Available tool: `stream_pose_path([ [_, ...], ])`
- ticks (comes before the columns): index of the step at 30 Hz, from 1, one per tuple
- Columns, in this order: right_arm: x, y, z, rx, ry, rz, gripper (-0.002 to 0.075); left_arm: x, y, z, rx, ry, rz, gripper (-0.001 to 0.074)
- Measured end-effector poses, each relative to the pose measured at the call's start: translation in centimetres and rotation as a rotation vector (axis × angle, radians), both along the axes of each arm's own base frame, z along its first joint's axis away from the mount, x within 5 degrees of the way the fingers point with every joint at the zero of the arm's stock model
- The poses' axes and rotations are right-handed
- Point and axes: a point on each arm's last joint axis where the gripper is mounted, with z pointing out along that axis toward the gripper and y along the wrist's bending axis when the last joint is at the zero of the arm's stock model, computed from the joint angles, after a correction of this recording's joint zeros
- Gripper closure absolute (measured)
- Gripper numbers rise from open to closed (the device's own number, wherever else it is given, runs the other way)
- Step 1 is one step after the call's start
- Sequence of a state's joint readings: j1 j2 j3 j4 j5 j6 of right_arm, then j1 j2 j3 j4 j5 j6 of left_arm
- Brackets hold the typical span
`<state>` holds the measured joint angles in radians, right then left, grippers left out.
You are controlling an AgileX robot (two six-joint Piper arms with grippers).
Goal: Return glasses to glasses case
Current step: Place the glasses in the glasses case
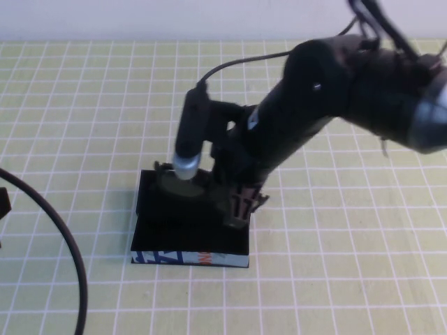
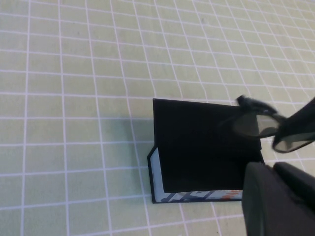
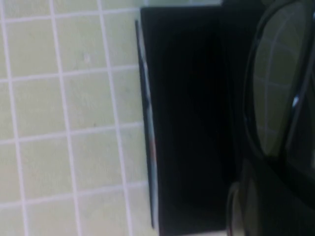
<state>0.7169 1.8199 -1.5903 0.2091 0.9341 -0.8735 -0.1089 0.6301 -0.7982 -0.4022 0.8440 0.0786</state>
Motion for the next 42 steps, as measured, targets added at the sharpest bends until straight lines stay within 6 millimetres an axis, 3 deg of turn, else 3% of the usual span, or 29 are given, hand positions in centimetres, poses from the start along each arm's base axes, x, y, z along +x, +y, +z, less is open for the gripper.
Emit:
stream_pose_path([
  [6, 0.7, 3.7, -2.6, -0.028, 0.030, 0.057, 0.0723, 0.0, 0.0, 0.0, 0.000, 0.000, 0.000, 0.0738],
  [10, 1.3, 4.9, -4.4, -0.052, 0.056, 0.073, 0.0724, 0.0, 0.0, 0.0, 0.000, 0.000, 0.000, 0.0738],
  [16, 1.8, 5.2, -6.8, -0.124, 0.094, 0.087, 0.0721, 0.0, 0.0, 0.0, 0.001, 0.000, -0.001, 0.0738],
  [24, 2.1, 5.4, -7.3, -0.126, 0.088, 0.082, 0.0659, 0.0, 0.0, 0.0, 0.051, -0.022, -0.031, 0.0738],
  [32, 2.2, 5.1, -6.5, -0.134, 0.049, 0.084, 0.0650, -0.1, -0.1, -0.6, 0.209, -0.030, -0.155, 0.0738],
  [38, 3.0, 4.2, -2.1, -0.065, -0.035, 0.013, 0.0671, 1.4, -0.7, -2.2, 0.293, 0.096, -0.306, 0.0738],
  [42, 4.4, 2.2, 0.6, 0.037, -0.012, -0.119, 0.0722, 2.7, -1.2, -3.2, 0.318, 0.150, -0.415, 0.0738],
])
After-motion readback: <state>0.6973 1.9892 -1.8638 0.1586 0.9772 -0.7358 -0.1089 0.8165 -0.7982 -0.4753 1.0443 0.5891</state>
